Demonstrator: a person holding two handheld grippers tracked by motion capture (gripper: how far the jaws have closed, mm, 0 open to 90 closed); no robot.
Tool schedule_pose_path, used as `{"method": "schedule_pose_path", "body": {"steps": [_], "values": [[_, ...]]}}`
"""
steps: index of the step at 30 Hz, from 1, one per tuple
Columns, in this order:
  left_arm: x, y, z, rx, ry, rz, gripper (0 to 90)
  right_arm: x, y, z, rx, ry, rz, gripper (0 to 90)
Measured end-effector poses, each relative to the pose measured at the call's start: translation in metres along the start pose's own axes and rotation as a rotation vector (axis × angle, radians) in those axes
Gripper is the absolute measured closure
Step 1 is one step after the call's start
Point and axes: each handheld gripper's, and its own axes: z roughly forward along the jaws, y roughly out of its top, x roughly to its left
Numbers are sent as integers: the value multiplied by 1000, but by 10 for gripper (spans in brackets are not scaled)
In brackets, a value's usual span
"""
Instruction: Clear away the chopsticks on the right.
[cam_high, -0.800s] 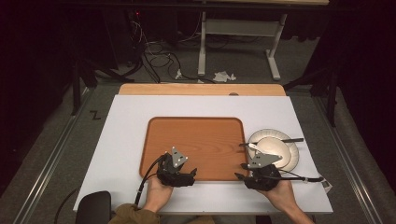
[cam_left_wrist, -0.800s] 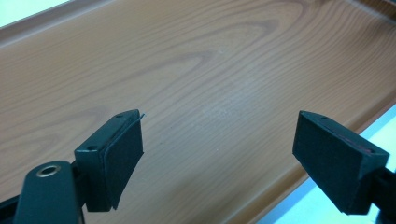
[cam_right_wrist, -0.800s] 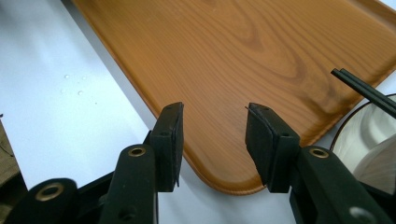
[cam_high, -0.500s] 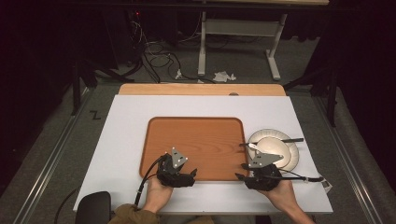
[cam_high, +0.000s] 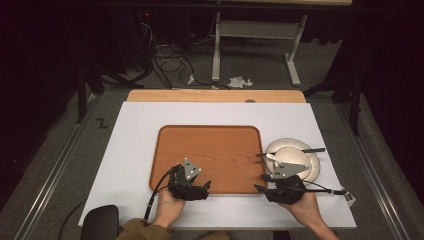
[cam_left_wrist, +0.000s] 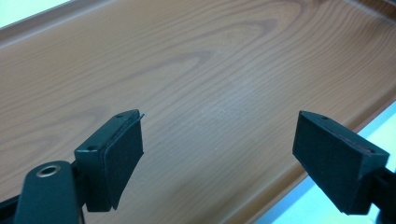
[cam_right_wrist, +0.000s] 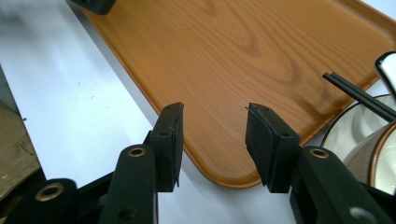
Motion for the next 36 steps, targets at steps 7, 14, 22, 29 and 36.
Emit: {"method": "schedule_pose_path", "body": {"steps": [7, 14, 22, 29, 36], "values": [[0, 0, 0, -2, 0, -1, 165, -3, 0, -9, -23, -5, 1, 597], [1, 0, -1, -8, 1, -4, 164, -8, 0, -24, -61, -25, 13, 609], [1, 0, -2, -13, 2, -6, 165, -15, 0, -38, -95, -45, 27, 634], [1, 1, -3, -38, 17, -9, 164, -19, -1, -43, -103, -60, 29, 655], [2, 0, -3, -29, 13, -10, 164, -26, -2, -50, -116, -104, 19, 731]]}}
